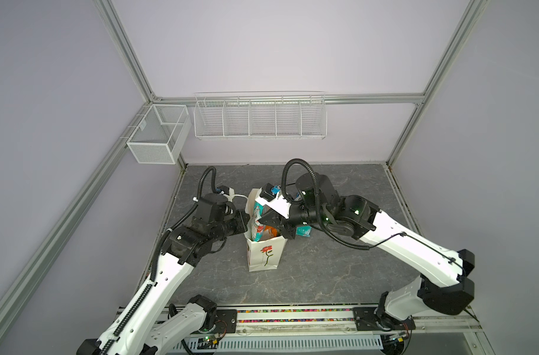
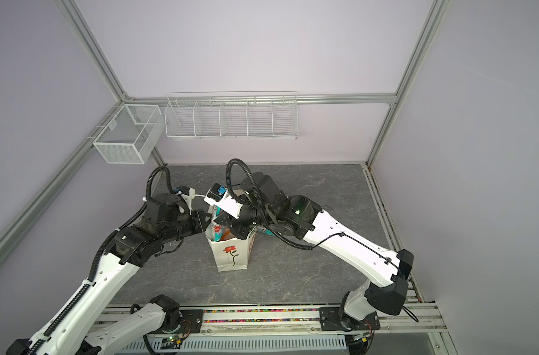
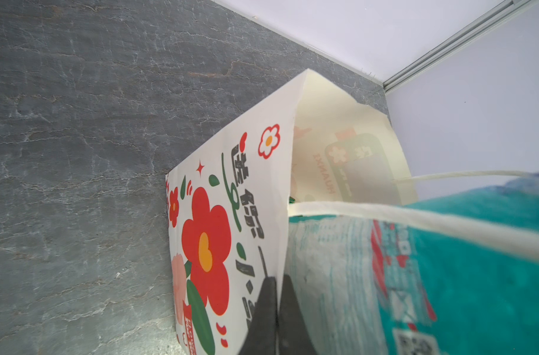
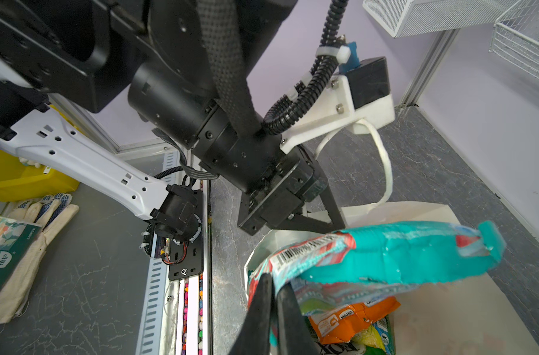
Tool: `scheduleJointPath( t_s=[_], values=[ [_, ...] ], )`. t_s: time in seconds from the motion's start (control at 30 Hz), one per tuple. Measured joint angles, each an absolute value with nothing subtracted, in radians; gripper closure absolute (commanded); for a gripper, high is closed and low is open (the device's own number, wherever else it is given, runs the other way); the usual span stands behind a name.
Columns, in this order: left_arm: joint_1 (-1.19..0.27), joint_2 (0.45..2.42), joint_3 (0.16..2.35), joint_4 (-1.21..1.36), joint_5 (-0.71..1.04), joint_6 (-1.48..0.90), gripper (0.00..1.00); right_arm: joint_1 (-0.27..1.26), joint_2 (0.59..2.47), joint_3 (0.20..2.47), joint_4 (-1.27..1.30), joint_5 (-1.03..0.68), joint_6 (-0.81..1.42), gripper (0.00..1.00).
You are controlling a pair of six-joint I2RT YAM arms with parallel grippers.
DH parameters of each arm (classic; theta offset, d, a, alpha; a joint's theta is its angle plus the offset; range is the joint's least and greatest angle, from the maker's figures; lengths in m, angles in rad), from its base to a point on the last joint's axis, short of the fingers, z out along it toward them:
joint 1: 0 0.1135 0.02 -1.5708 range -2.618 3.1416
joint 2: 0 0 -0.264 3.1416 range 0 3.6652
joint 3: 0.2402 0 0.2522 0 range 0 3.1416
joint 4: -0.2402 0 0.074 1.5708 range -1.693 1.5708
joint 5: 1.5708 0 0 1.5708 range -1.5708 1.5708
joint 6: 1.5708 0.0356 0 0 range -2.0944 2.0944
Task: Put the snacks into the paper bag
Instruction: 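Lower the teal packet into the paper bag and open the right gripper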
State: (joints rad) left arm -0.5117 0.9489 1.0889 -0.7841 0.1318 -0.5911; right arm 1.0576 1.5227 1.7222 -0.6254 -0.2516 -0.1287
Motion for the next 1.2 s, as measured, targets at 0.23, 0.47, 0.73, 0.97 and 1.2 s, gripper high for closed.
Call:
scheduleJointPath(
  t_s=[0.23, 0.47, 0.73, 0.97, 1.2],
  values=[
    [-0.512, 0.949, 1.089, -0.784, 0.132, -0.591, 1.0, 1.06, 1.523, 1.721, -0.624, -0.251, -0.131, 0.9],
    [-0.512, 0.949, 1.089, -0.784, 0.132, -0.591, 1.0, 1.062, 1.523, 1.699, -0.623, -0.25, -0.132, 0.91],
    [-0.512, 0.949, 1.089, -0.784, 0.132, -0.591, 1.0, 1.062, 1.523, 1.696, -0.623, -0.249, -0.13, 0.88],
    [-0.512, 0.949, 1.089, -0.783, 0.131, -0.591, 1.0, 1.063, 1.522, 1.696, -0.6, -0.249, -0.128, 0.88],
    [-0.512, 0.947, 1.089, -0.784, 0.128, -0.591, 1.0, 1.065, 1.52, 1.696, -0.585, -0.251, -0.127, 0.87]
  ],
)
